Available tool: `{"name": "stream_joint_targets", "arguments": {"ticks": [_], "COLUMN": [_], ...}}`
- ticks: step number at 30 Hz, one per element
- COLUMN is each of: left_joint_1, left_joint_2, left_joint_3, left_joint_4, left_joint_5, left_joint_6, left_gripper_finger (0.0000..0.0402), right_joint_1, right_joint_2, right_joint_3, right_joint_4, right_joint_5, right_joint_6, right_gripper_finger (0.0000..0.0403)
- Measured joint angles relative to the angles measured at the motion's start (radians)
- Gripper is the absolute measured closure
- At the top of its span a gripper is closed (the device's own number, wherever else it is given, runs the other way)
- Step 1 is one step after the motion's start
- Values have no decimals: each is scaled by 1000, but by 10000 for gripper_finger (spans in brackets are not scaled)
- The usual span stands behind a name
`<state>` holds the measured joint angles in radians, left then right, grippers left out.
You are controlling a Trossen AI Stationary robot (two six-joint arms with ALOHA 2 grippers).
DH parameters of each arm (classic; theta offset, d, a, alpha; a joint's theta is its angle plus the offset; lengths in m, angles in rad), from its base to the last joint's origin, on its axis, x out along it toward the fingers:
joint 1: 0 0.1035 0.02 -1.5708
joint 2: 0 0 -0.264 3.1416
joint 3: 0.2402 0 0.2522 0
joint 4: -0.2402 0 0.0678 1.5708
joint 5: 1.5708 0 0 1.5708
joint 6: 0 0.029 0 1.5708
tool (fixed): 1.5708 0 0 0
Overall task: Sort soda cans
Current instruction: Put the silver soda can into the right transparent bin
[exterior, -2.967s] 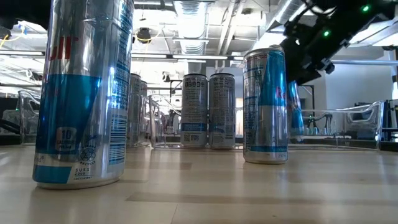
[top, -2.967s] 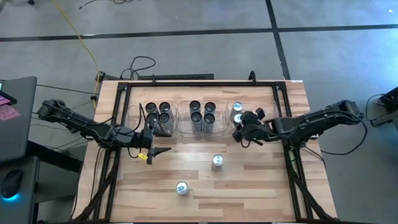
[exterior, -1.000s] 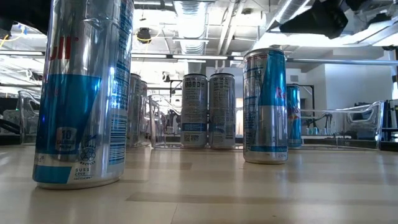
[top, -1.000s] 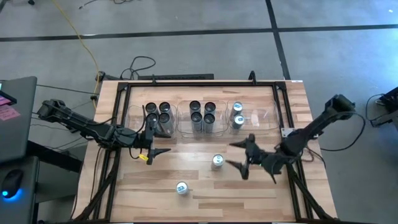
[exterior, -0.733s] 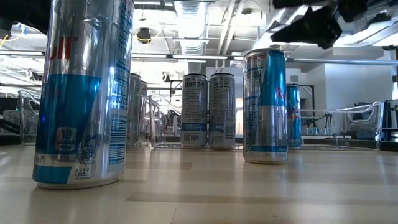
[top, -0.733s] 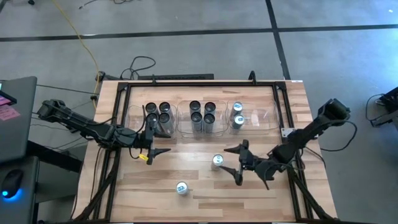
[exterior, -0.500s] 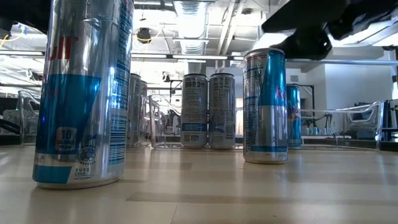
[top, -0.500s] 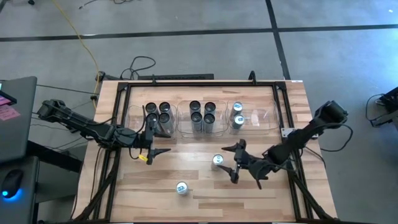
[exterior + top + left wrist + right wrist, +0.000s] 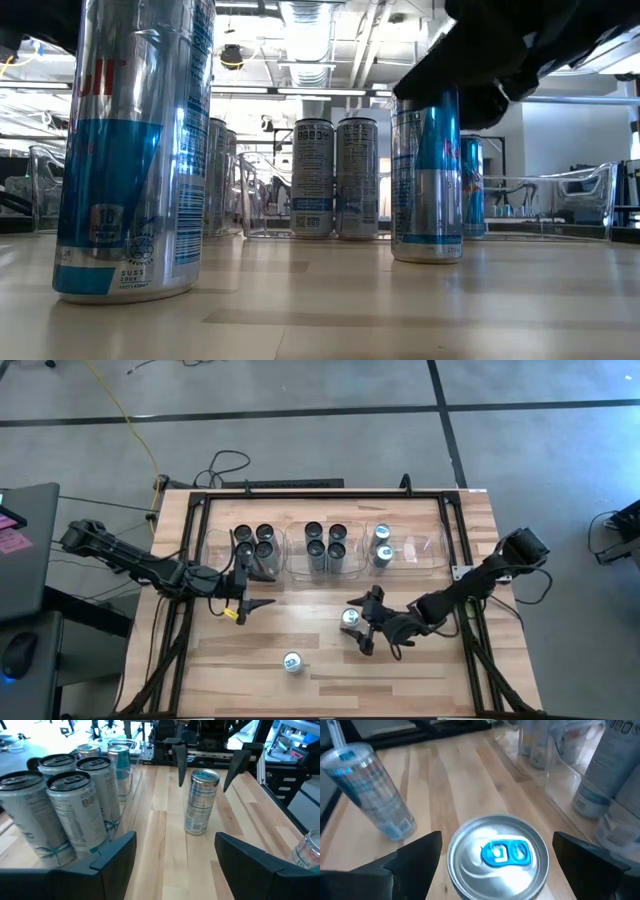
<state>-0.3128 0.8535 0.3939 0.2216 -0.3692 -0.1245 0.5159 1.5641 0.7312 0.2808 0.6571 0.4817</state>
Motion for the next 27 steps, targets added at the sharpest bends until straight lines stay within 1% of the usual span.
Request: {"name": "stream_joint_targets", "arguments": {"ticks": [3,5,8,12,15,17,21,23,27], "left_joint_1": [-2,-2,-1,-1,-1,-1,-1,-1,-1], "left_joint_2": [43,86,159,247,292,309,317,318,317], "left_joint_3": [-7,-10,-12,-12,-11,-5,11,12,14], "left_joint_4": [60,107,174,279,337,342,339,335,337], "left_joint_5": [5,5,5,6,6,7,7,7,7], "left_joint_6": [9,15,36,54,60,64,83,83,82], "left_gripper_finger": [136,136,136,136,136,136,136,136,136], "right_joint_1": [-7,-4,1,9,14,21,47,65,104], "right_joint_2": [0,0,-1,-2,-10,-26,-98,-149,-257], "right_joint_3": [8,9,9,10,10,9,8,8,8], "right_joint_4": [-54,-79,-90,-90,-99,-122,-200,-272,-456], "right_joint_5": [-5,-6,-6,-4,-2,-4,-2,27,131], "right_joint_6": [40,63,93,94,94,97,115,144,230], "right_gripper_finger": [24,52,111,192,195,195,195,195,190]}}
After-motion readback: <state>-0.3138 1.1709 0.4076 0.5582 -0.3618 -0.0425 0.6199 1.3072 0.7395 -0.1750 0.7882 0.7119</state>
